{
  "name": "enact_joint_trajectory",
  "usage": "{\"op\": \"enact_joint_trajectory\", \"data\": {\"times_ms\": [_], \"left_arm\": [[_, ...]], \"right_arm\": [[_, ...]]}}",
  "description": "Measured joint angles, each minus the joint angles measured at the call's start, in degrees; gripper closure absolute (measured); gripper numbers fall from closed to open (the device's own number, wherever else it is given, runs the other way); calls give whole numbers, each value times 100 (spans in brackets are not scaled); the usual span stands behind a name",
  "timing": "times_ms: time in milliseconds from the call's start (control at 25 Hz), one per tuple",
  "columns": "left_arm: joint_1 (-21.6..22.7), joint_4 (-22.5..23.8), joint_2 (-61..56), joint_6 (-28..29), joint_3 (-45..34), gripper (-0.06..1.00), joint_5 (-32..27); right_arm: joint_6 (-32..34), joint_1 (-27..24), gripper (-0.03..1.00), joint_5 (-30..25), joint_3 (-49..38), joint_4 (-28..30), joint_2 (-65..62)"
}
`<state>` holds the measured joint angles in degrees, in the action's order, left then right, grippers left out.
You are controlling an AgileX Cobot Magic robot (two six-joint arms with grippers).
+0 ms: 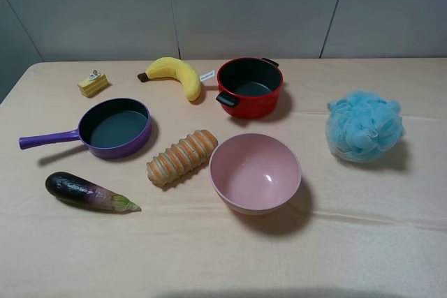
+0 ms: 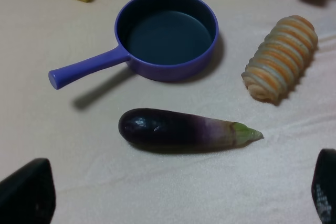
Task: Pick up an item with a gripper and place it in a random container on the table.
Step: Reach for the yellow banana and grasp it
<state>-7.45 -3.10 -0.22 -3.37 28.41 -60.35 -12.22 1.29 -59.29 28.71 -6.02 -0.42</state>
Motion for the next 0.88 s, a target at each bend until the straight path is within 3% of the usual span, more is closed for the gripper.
{"op": "enact_joint_trajectory", "data": {"times_ms": [880], "left_arm": [[0, 0, 0, 0, 0, -5, 0]], "right_arm": [[0, 0, 27, 0, 0, 0, 0]]}}
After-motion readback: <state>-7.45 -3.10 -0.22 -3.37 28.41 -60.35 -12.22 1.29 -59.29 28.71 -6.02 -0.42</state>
